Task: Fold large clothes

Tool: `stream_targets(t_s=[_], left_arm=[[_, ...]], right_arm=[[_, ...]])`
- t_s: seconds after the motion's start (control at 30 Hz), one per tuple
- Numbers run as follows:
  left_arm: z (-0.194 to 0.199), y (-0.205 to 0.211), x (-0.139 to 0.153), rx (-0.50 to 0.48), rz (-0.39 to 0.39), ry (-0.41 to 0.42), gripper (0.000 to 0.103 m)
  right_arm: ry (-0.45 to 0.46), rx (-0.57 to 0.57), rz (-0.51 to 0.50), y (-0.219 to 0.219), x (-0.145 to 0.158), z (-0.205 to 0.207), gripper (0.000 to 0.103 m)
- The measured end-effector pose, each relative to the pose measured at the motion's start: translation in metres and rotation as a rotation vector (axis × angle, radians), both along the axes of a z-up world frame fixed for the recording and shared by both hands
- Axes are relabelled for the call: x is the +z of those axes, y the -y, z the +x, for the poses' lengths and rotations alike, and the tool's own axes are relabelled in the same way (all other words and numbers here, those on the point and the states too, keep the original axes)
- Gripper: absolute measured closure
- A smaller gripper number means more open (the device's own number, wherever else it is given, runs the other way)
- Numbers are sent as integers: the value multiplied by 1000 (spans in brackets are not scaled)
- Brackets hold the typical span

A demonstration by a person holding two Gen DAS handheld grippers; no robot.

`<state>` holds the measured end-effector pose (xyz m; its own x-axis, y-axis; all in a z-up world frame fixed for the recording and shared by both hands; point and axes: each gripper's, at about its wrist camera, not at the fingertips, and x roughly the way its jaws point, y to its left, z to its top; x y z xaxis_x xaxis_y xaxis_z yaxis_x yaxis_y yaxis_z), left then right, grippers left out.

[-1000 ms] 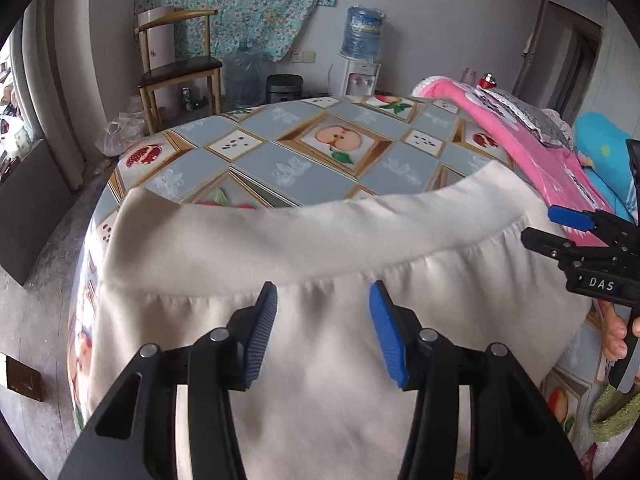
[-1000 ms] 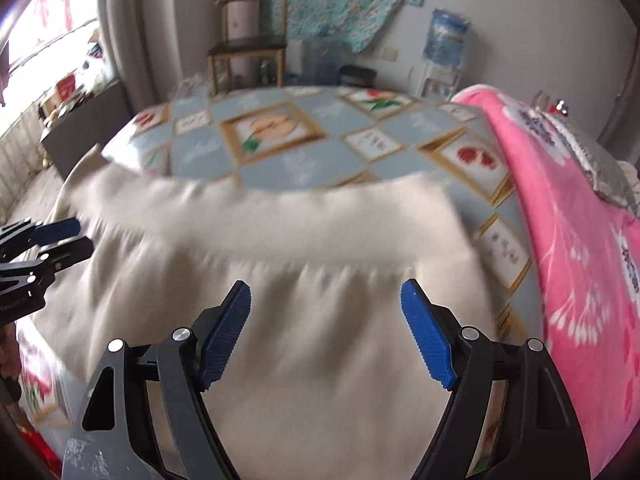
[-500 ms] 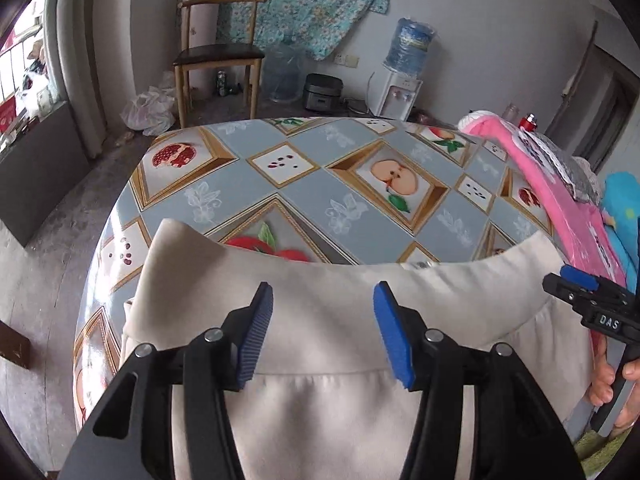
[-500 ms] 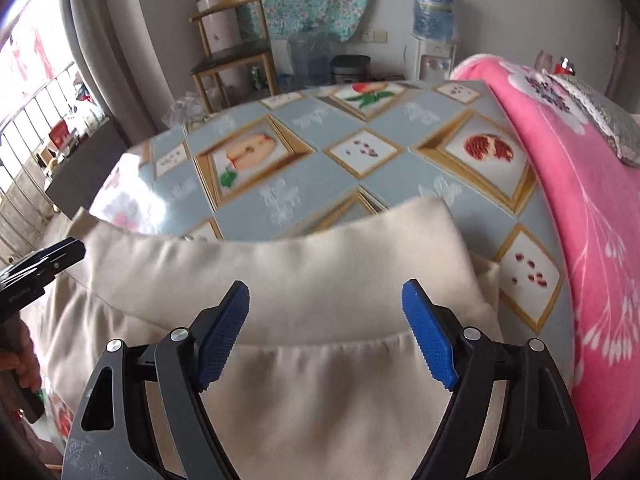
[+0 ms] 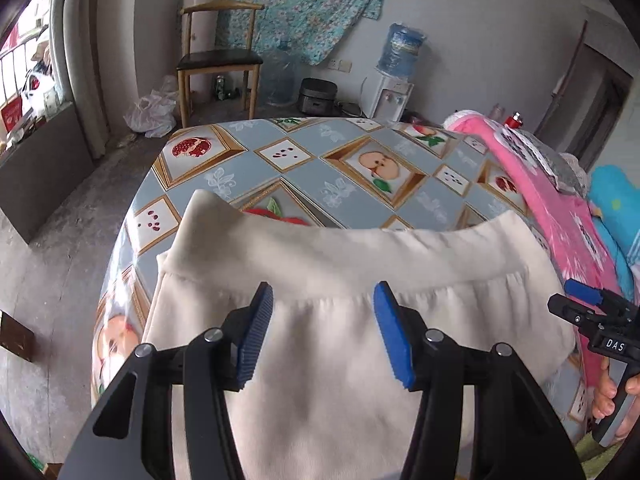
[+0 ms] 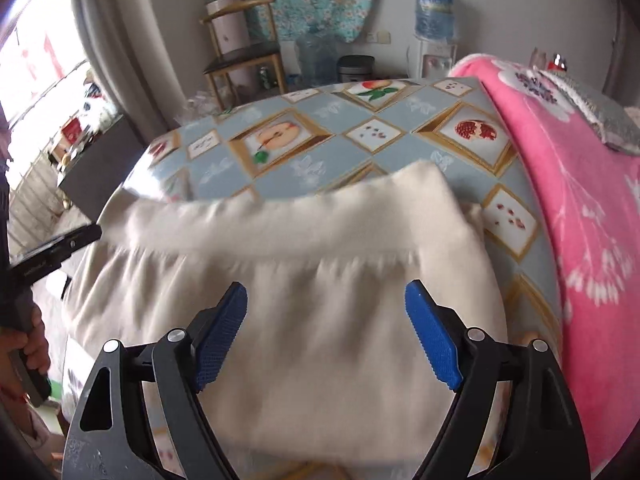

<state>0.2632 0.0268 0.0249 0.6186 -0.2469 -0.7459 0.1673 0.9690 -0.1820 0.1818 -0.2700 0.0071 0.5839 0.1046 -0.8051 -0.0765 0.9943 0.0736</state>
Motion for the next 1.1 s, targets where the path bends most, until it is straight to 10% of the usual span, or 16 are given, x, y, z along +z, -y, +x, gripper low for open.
stream_targets(t_s=[0.3, 0.43, 0.77, 1.1], left_arm=[[-72, 7, -51, -6, 78, -53, 48], [-89, 10, -25, -28, 86, 12, 48], [-174, 9, 54, -37, -66, 187, 6], [-225, 17, 91, -50, -152, 281, 5]], right_arm=[[-88, -63, -98, -10, -51, -38, 18], [-22, -47, -61, -17, -21, -61, 18], [196, -108, -7, -25, 46, -149, 9], [334, -177, 20, -15, 86, -201, 7]])
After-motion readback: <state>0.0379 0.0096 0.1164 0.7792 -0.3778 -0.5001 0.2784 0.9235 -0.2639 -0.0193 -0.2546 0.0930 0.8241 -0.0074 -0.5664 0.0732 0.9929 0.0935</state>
